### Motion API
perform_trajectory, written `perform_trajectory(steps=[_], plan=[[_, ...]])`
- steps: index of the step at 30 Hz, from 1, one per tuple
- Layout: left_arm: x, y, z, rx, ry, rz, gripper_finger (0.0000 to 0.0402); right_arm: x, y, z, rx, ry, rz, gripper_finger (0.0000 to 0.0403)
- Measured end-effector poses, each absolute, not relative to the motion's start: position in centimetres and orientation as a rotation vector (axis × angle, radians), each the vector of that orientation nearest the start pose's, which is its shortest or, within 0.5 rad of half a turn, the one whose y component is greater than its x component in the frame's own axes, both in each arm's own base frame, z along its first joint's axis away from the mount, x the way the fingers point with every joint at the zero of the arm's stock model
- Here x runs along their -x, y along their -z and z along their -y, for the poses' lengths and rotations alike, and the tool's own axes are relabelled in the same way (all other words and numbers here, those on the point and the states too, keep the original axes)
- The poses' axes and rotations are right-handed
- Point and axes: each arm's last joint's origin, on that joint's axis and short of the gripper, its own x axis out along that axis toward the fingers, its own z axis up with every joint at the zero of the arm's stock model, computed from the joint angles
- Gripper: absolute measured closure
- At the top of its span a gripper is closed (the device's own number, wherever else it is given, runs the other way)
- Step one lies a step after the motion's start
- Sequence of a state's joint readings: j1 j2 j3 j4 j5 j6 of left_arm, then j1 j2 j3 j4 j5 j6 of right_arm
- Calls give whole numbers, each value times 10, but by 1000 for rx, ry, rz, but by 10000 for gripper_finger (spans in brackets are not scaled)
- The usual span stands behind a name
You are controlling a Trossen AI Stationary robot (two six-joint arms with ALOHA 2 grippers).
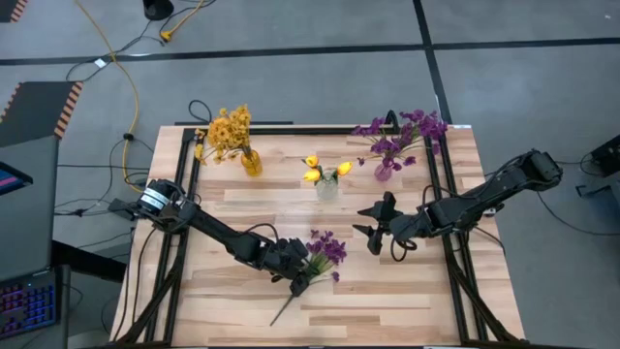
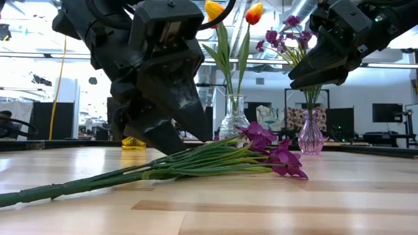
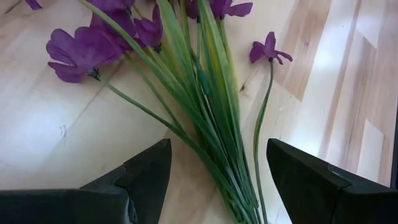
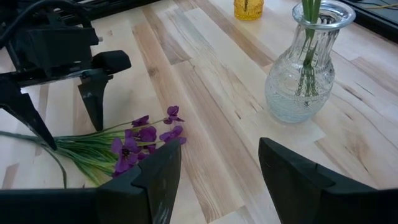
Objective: Sort flowers into vase by color
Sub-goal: Put the violet flowers into the pink vase
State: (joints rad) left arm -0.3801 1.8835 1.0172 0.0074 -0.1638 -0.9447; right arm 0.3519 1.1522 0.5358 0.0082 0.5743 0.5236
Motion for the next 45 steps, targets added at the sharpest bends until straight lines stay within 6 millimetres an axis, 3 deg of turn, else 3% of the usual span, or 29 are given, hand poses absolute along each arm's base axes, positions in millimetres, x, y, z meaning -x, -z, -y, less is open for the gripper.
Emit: perform_trajectory(steps=[22,33,38,45], plan=[[-345,-128,135,660,-194,-854,150,-215,-200,-62,-237,349,-469,159],[-362,-122,142,641,-176,-885,152,-215,-201,-62,-244,346,-457,159],[-362,-121,141,637,-193,-888,198,-215,-201,-62,-245,346,-455,159],[-360,-118,138,615,-241,-898,317,-216,-201,-62,-249,345,-449,159]])
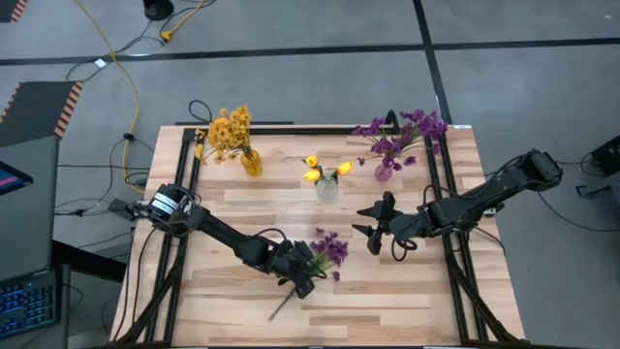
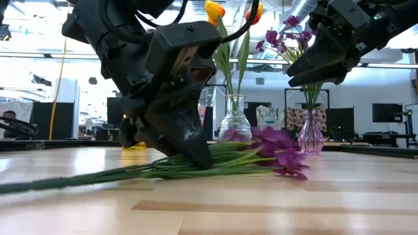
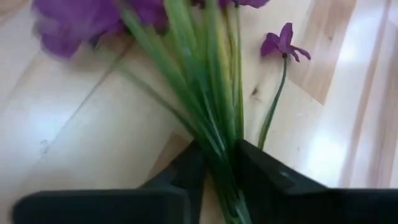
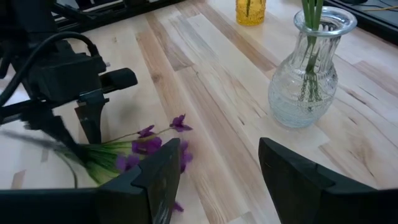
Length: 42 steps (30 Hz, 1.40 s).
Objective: Sort flowers into vase by color
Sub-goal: Put the violet flowers into the pink vase
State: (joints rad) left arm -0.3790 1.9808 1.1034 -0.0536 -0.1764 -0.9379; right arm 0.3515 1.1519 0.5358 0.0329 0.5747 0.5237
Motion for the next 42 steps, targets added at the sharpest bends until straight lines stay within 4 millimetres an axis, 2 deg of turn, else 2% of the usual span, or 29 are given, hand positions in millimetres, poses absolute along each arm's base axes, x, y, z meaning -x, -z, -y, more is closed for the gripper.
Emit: perform_trajectory(steps=[5,16,27,36,42], plan=[[-360,-118,137,611,-256,-889,390,-216,-202,-63,-254,342,-440,159],[-361,-124,134,544,-273,-833,399,-216,-202,-63,-255,341,-438,159],[-352,-180,126,407,-331,-638,400,-218,-204,-63,-271,322,-424,159],[-332,-216,116,334,-428,-592,400,-221,-209,-67,-324,224,-397,159],[-319,-246,111,311,-423,-523,400,-221,-210,-68,-339,186,-401,159]])
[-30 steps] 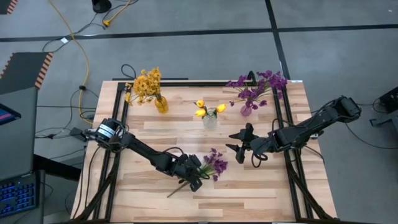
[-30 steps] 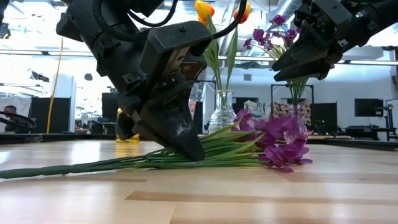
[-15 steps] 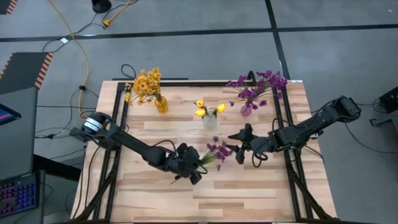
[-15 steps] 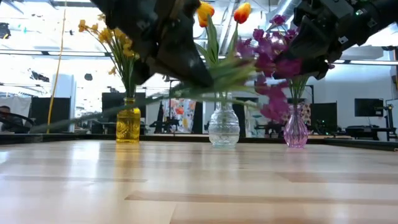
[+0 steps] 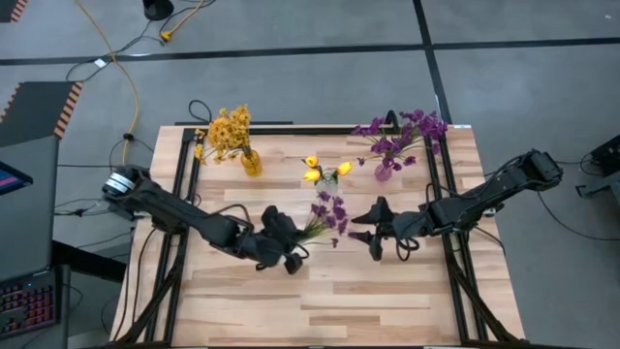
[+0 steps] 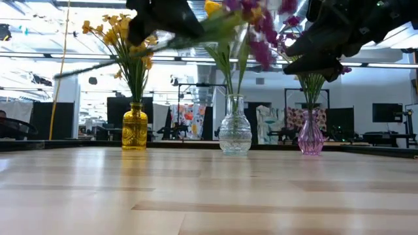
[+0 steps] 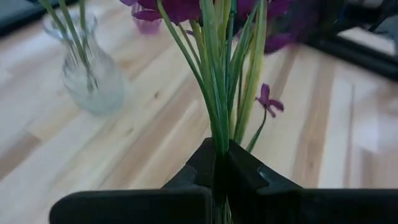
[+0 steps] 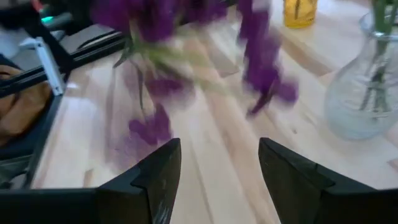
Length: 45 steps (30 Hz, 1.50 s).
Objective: Sort flowers into vase by color
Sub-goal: Put the violet flowers into the pink vase
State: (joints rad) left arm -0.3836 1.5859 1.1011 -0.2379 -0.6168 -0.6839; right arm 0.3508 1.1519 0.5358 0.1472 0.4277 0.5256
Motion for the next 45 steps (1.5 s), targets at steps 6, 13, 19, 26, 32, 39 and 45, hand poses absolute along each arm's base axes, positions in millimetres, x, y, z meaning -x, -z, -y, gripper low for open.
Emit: perform_trajectory(steps=[6,13,19,26,32,39,45], plan=[[-308,-274,106,289,-418,-433,400,-222,-212,-71,-424,111,-403,159],[-308,-291,105,234,-404,-323,400,-223,-212,-72,-438,80,-406,159],[-314,-300,106,147,-401,-235,400,-226,-220,-73,-421,44,-322,159],[-320,-318,107,72,-380,-82,400,-229,-235,-75,-337,-8,-175,159],[-322,-334,106,28,-309,49,400,-231,-250,-75,-239,-38,-24,159],[-327,-338,100,40,-218,89,400,-230,-268,-75,-128,-44,156,159],[-343,-330,99,35,-198,187,400,-230,-272,-72,-100,-31,198,159]])
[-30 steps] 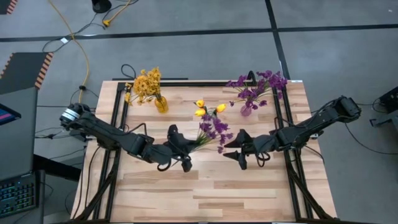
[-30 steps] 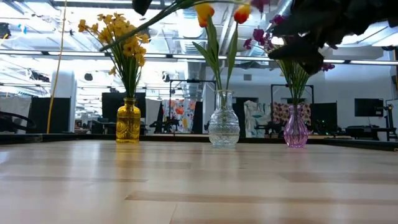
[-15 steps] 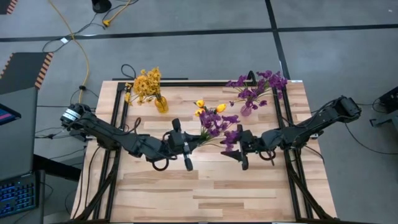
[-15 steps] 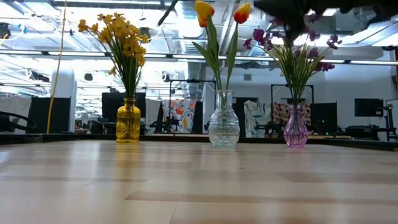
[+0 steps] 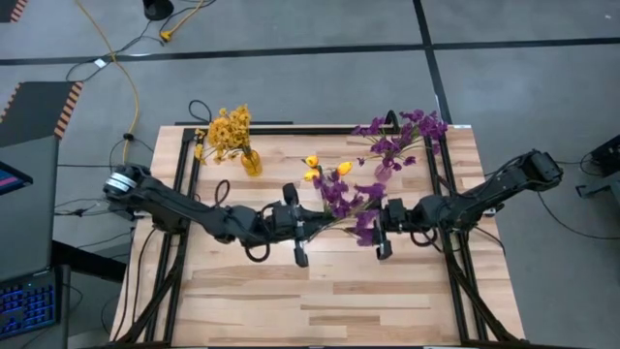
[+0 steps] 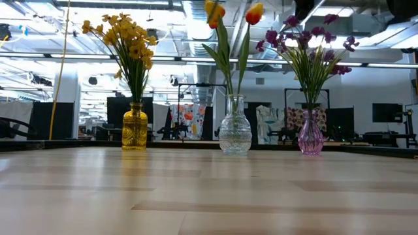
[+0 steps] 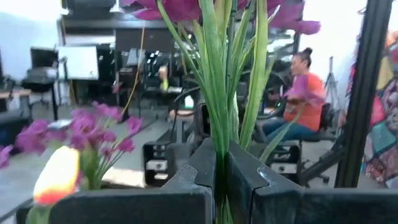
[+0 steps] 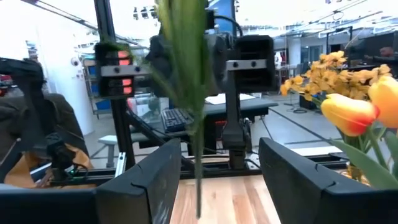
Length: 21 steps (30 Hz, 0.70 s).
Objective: Sort flowers into vase by color
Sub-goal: Put the violet flowers into the pink vase
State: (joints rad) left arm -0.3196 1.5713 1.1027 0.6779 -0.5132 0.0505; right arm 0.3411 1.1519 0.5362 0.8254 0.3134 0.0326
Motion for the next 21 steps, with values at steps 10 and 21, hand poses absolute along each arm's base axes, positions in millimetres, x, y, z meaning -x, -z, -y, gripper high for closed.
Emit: perform_trajectory(steps=[10,21], plan=[[-356,-321,89,31,-216,231,400,-230,-272,-73,-88,-52,197,159],[-360,-318,86,51,-184,243,400,-230,-275,-70,-65,-38,229,159]])
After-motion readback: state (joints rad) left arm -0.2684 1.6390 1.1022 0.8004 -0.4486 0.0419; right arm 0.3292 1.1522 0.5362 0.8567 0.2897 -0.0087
